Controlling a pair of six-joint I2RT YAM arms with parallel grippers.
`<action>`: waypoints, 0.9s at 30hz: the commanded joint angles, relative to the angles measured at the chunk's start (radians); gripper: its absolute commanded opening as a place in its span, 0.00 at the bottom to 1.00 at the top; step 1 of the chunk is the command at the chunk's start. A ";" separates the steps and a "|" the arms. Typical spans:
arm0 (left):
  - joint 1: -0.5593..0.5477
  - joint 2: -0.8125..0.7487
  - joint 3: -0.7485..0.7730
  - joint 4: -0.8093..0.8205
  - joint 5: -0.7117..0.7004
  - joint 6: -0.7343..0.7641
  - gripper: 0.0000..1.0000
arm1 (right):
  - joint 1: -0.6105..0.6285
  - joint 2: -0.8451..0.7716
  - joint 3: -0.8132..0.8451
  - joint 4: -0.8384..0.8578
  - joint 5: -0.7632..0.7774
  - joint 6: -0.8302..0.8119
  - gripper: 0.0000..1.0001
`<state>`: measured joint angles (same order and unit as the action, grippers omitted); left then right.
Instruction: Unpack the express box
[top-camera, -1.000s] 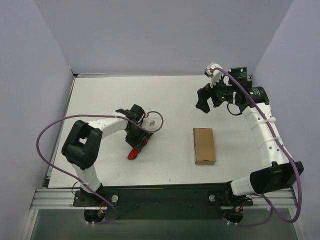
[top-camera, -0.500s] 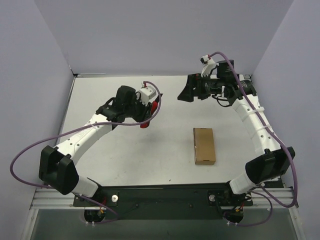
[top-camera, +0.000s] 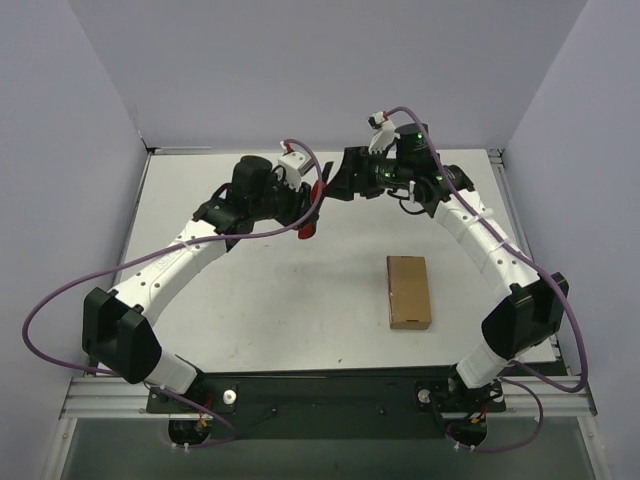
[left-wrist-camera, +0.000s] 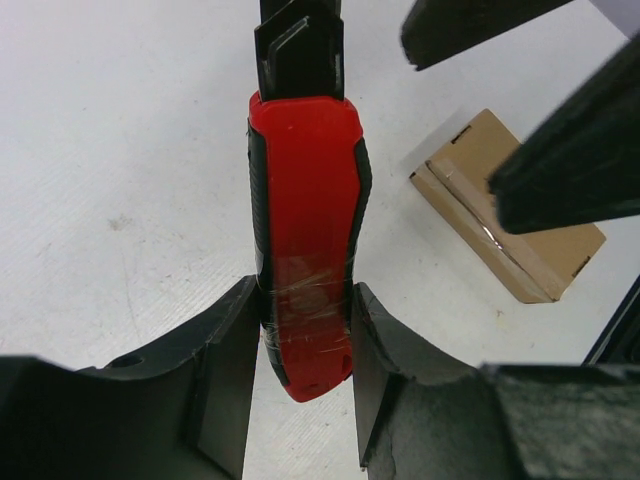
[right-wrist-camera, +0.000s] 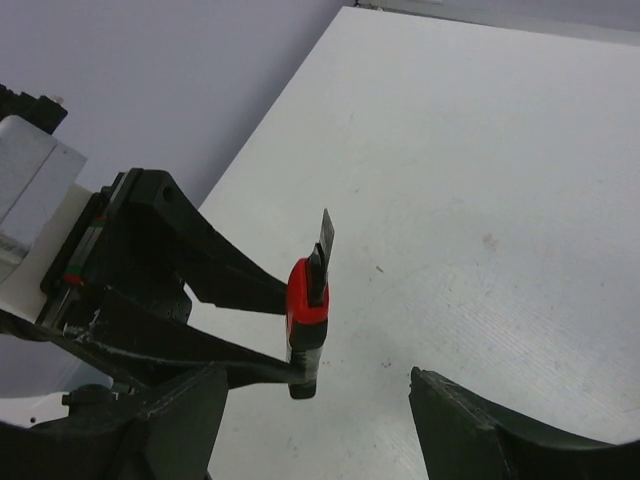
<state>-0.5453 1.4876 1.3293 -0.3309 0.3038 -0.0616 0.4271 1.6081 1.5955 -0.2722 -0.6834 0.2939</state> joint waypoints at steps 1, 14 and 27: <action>-0.005 -0.038 0.031 0.073 0.076 -0.044 0.00 | 0.027 -0.007 -0.037 0.169 0.018 0.054 0.72; -0.007 -0.058 0.021 0.090 0.118 -0.060 0.00 | 0.055 0.059 -0.031 0.182 0.018 0.067 0.49; 0.083 -0.101 -0.036 0.192 0.421 -0.013 0.78 | -0.145 0.027 0.033 0.312 -0.283 0.116 0.00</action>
<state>-0.5201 1.4666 1.3197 -0.2996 0.4988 -0.0856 0.3897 1.6817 1.5562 -0.0849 -0.8150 0.3775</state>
